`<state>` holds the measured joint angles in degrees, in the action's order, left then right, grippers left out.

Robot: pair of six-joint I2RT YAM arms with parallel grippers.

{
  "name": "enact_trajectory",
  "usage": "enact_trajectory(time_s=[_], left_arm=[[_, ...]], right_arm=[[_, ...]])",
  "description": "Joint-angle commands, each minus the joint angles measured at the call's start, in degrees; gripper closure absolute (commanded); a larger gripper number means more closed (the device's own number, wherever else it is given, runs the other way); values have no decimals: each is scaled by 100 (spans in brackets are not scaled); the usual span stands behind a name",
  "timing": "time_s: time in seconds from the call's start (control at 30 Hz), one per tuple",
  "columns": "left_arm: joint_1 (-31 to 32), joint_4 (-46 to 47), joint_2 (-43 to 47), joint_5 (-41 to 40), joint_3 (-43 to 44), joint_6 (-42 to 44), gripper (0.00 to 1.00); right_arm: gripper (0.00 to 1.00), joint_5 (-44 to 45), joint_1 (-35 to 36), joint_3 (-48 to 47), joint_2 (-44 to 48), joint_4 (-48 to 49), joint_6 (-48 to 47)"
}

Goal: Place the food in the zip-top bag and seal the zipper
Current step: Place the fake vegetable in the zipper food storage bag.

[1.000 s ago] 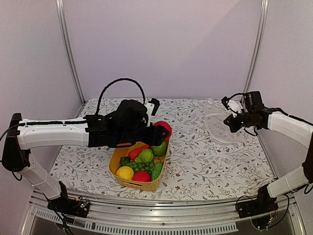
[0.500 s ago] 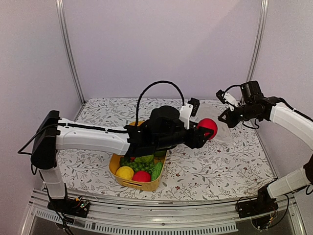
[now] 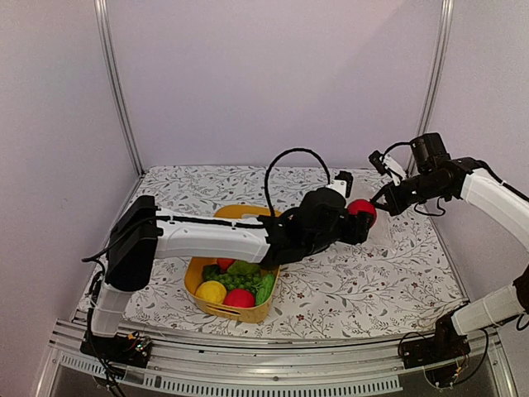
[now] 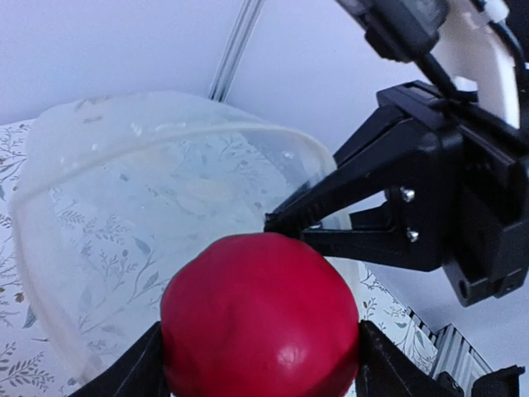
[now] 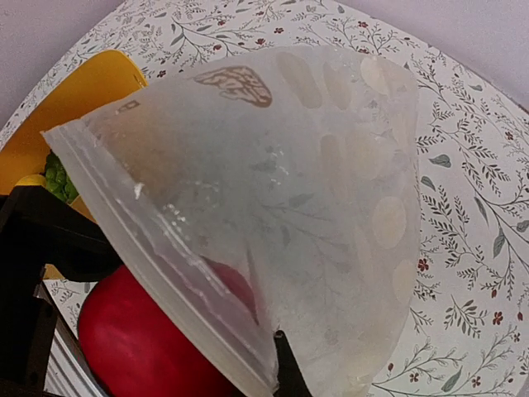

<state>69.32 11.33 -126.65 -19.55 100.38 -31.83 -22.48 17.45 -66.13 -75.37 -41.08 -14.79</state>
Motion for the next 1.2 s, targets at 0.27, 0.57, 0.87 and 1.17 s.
enact_trajectory(time_s=[0.27,0.57,0.87,1.17], left_arm=[[-143,-337,-619,-965,1049,101,34],[-32,782,273,-694,105,1047,1],[380,2145,1770,19,-1440,1632,4],[387,1045,1701,-1015,-2222,-913,30]], right_arm=[[100,-801,88,-523,146,-834,193],[100,-677,-437,-1084,-198,-1068,324],[100,-320,-453,-1000,-393,-721,213],[100,-698,-460,-656,-232,-429,314]])
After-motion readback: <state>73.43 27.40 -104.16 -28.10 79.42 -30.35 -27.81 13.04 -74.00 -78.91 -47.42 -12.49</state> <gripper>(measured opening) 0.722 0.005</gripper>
